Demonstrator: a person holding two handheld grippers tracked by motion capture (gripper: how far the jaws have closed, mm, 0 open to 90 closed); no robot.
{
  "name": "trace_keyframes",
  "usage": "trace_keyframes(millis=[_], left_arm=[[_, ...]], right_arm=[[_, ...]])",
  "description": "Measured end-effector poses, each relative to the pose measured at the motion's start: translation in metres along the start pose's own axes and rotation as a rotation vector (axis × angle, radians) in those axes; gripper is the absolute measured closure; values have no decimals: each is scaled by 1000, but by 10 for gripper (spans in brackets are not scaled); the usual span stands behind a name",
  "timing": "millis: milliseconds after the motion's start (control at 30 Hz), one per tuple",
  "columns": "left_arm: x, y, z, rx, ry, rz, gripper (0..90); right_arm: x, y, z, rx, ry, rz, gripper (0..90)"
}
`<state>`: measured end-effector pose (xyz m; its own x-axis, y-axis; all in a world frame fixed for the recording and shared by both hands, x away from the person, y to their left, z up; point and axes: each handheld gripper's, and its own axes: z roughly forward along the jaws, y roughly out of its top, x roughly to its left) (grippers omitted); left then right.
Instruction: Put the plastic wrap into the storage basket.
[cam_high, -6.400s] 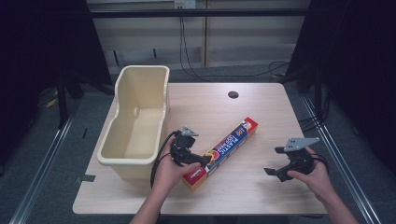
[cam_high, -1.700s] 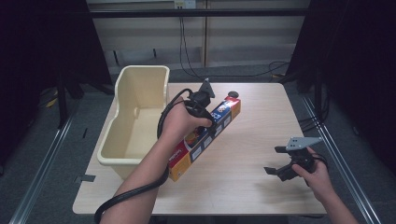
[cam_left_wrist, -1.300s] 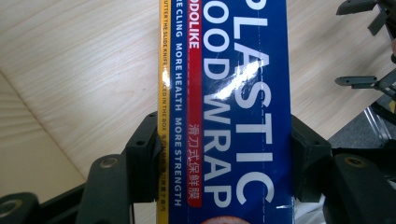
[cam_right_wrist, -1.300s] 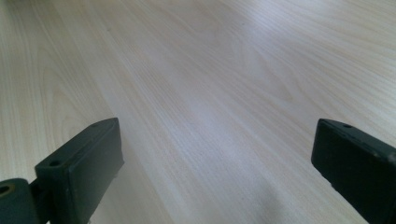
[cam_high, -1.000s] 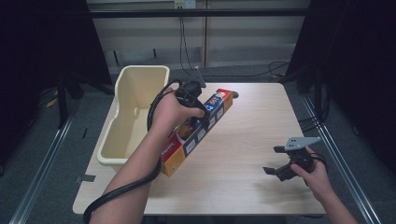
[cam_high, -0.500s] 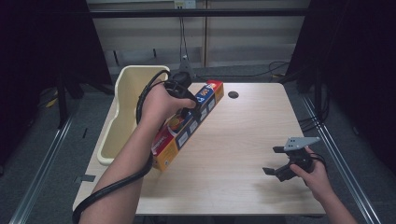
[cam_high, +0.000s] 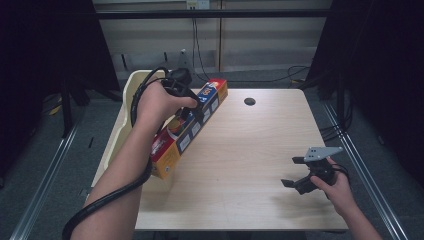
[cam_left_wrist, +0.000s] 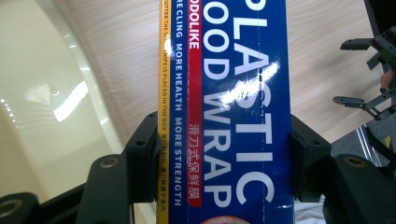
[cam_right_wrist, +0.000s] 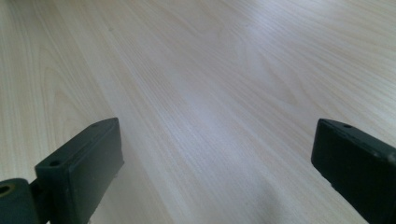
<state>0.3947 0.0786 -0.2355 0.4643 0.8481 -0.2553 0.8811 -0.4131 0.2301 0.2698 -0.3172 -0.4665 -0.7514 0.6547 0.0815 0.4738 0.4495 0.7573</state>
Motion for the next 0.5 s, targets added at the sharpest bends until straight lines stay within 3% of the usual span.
trace_keyframes(millis=[500], left_arm=[[18,-6,-23,-31,31,-74,406]], right_arm=[[1,0,1,-1,1,-2,21]])
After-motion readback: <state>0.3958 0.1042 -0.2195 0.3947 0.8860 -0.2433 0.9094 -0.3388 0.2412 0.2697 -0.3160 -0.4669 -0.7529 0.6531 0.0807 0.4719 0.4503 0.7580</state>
